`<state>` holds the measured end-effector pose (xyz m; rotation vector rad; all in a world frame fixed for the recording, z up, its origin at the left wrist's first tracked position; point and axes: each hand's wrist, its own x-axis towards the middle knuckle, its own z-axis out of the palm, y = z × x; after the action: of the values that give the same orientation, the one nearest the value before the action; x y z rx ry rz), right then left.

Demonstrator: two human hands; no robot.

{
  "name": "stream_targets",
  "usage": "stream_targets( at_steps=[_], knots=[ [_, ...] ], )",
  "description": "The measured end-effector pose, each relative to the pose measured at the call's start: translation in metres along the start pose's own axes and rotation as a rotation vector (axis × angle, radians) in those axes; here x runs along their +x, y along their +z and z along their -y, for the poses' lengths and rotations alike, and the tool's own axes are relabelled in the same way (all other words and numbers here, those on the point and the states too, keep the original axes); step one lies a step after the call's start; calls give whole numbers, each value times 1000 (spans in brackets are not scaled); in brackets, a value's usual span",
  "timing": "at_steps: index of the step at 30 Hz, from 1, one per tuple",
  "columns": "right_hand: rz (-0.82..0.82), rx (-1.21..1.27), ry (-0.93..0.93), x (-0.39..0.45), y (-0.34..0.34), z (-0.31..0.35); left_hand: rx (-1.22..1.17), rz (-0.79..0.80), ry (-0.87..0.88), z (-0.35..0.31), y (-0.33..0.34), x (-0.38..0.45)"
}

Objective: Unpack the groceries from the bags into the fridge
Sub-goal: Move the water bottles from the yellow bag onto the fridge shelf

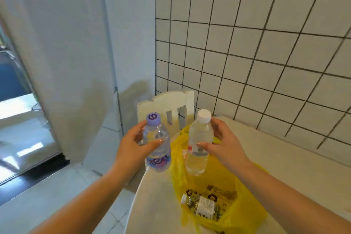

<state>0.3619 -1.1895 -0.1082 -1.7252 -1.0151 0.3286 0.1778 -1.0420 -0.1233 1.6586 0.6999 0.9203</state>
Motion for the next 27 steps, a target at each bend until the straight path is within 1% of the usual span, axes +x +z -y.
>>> stream_targets(
  at_steps=[6,10,13,17,22,27],
  knots=[
    [229,53,-148,-12,70,54,53,-164,-42,-26,-82,-59],
    [407,76,-211,-18,124,93,115,-304,-27,-36,-136,-91],
    [495,112,-290,-23,159,127,161,-400,-24,-46,-174,-109],
    [575,115,-398,-26,203,170,219,-524,-21,-54,-227,-124],
    [657,134,-459,-27,272,217,261,-617,-46,-54,-298,-134],
    [641,176,-468,-22,347,257,334,-654,-26,-49,-385,-127]
  ],
)
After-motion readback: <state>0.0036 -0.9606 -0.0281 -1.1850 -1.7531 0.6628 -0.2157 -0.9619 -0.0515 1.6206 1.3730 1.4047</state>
